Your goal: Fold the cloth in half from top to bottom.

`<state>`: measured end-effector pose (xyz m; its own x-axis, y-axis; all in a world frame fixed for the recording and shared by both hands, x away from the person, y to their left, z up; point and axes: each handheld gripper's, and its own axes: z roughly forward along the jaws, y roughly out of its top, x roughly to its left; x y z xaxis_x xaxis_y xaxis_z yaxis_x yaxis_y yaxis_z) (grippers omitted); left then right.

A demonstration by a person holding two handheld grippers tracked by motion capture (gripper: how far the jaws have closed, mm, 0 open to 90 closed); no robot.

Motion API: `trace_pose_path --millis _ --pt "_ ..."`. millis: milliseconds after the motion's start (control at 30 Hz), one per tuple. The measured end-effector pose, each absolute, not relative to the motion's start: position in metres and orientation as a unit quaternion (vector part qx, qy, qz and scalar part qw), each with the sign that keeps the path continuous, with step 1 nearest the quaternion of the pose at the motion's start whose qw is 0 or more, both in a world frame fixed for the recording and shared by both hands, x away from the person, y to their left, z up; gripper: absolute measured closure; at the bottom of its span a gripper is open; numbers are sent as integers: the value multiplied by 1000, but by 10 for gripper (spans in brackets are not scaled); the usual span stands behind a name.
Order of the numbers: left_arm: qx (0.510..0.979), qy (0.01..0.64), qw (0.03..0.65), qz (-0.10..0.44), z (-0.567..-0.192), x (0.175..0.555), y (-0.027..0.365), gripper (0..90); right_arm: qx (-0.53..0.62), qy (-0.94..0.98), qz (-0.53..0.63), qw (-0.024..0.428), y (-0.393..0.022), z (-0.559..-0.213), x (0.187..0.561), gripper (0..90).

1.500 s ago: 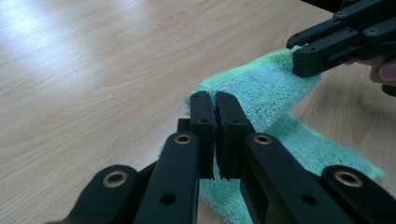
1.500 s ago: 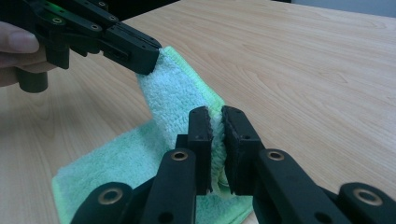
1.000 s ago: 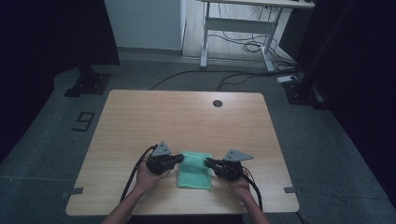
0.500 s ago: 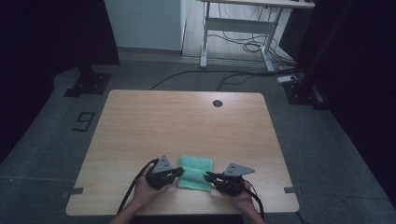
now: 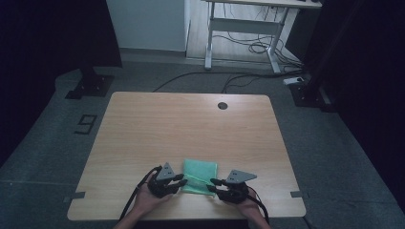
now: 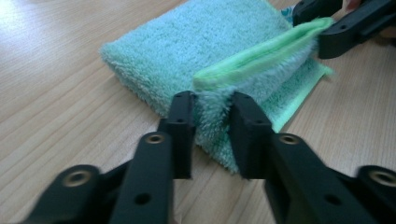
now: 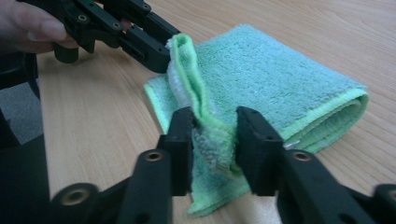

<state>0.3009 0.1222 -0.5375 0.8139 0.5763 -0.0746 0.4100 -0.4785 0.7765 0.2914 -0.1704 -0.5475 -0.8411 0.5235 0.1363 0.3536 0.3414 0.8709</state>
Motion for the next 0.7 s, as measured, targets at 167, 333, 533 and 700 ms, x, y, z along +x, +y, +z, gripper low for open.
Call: trace_pose_path --millis 167,333,533,700 --pt "840 293 445 97 -529 295 131 534 280 804 517 93 -176 -539 285 518" --pt "824 304 467 100 -516 300 140 523 301 787 528 108 -186 -526 289 493" --pt "818 320 468 101 -513 314 141 520 321 774 534 113 -189 -518 303 493" --pt "820 330 457 96 -519 327 135 526 331 777 523 114 -184 -518 313 495"
